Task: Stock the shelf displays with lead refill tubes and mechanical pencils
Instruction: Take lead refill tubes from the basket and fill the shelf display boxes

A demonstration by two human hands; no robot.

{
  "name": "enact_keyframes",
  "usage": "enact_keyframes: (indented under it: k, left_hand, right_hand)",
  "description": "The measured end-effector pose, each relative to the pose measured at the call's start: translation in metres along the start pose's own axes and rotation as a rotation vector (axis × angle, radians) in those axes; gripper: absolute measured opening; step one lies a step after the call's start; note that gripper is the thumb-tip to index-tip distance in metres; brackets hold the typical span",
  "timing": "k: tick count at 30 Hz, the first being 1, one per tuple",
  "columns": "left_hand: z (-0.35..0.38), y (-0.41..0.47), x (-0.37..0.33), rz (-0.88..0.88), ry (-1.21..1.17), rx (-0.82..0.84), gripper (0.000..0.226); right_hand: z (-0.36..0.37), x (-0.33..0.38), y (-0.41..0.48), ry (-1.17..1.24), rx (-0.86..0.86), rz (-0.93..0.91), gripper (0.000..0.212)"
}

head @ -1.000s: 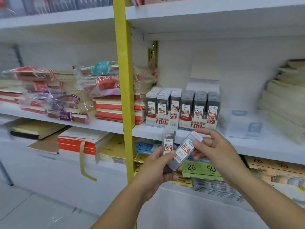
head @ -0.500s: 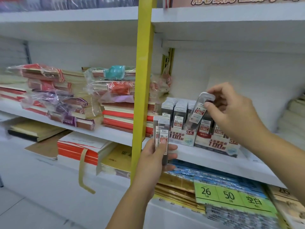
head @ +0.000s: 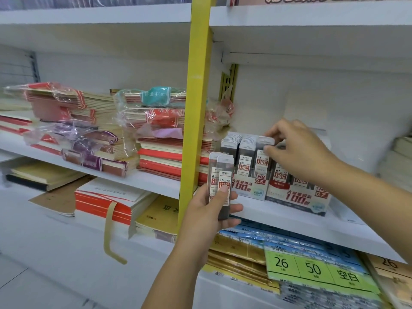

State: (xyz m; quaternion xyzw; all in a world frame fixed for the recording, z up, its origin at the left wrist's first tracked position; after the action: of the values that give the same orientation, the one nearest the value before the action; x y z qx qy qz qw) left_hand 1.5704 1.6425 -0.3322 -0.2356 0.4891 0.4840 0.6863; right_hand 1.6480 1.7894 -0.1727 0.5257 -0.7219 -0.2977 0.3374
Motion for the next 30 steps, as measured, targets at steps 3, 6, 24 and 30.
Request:
enact_keyframes:
  k: [3, 6, 24, 30]
  left_hand:
    - [0.004, -0.003, 0.0, 0.004, 0.004, 0.031, 0.02]
    - [0.009, -0.006, 0.0, -0.002, 0.012, 0.06, 0.028]
    - [0.021, -0.015, 0.003, -0.048, 0.047, 0.114, 0.022]
    - [0.012, -0.009, 0.0, -0.002, 0.114, 0.055, 0.023]
  right_hand:
    - [0.002, 0.0, 0.001, -0.199, 0.0, -0.1, 0.015]
    - [-0.005, -0.003, 0.002, -0.273, -0.036, -0.122, 0.024]
    - [-0.034, -0.002, -0.035, 0.646, -0.184, 0.293, 0.013]
    - [-0.05, 0.013, -0.004, 0.176, -0.205, -0.061, 0.012]
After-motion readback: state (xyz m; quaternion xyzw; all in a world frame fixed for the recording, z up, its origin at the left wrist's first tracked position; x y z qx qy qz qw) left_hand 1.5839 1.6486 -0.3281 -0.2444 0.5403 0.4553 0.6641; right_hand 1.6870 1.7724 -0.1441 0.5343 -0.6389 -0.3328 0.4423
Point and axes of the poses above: each hand's wrist, its own y-axis towards the middle knuckle, its own z-axis out of the palm, x = y × z, the point moved 8 cm from there along y, towards the middle knuckle, and after that the axes turned 14 degrees about -x, right-handed, at the moved point
